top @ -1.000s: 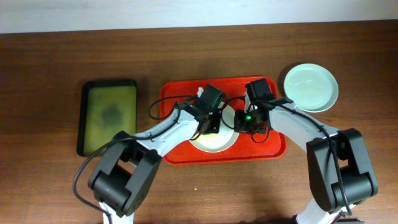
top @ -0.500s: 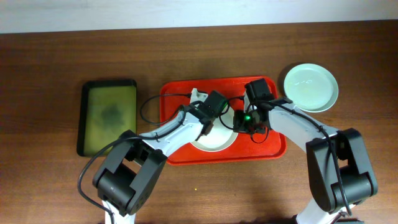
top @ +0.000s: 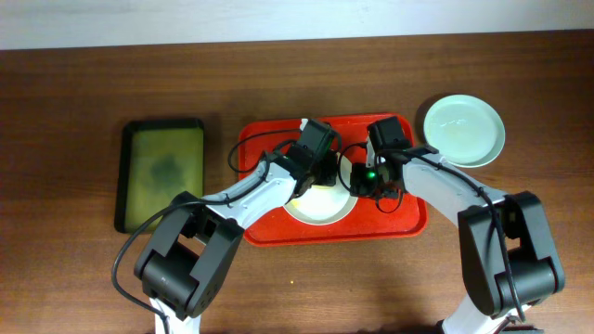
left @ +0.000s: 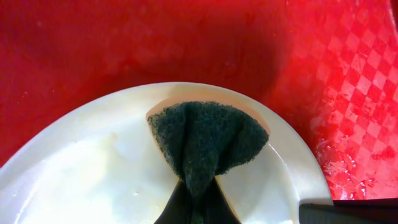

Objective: Clean dirty plates on tray and stack at the side
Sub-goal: 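Hold the white plate with the right gripper and scrub with the sponge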

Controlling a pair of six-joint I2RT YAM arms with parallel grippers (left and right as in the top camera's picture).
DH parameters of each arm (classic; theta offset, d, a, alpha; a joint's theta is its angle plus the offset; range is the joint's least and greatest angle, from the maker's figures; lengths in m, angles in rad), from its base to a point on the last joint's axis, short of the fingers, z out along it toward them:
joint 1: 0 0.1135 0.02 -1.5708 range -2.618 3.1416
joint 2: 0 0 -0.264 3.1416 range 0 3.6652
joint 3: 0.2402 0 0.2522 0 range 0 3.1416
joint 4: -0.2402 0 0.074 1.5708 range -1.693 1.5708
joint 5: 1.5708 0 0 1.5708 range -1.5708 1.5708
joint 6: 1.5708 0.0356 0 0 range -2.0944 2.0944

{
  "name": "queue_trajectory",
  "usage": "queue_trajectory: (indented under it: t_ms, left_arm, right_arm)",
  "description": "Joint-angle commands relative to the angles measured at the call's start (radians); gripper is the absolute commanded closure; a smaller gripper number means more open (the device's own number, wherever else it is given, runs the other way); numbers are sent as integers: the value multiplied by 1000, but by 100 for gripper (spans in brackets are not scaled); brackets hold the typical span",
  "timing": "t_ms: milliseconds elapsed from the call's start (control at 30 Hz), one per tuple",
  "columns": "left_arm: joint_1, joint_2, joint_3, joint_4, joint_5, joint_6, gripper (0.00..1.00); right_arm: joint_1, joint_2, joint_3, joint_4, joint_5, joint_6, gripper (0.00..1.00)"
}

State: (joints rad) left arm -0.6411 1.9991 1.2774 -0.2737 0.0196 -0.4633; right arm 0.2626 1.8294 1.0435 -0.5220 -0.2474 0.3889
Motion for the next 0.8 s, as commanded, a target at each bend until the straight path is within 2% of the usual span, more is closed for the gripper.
queue_trajectory:
  t_ms: [0, 133, 333, 433, 500, 567, 633, 767]
  left_arm:
    - [-4, 23, 17, 11, -32, 10, 100]
    - [-4, 71, 17, -8, -138, 50, 100]
    - [-4, 72, 18, -127, -547, 66, 100]
    - [-4, 49, 18, -190, -632, 66, 100]
    - [-4, 16, 18, -232, -632, 65, 100]
    - [-6, -7, 18, -245, -578, 65, 100]
    - [-6, -41, 18, -247, -396, 65, 100]
    - [-6, -78, 18, -174, 155, 65, 100]
  right_arm:
    - [-1, -7, -3, -9, 50, -14, 96]
    - [-1, -7, -3, -10, 50, -14, 96]
    - [-1, -7, -4, -9, 50, -14, 96]
    - [-1, -7, -4, -9, 50, -14, 96]
    - [-1, -7, -4, -6, 50, -14, 96]
    - [-1, -7, -4, -5, 50, -14, 96]
    - [-1, -7, -4, -5, 50, -14, 96]
    - [-1, -7, -4, -2, 50, -14, 96]
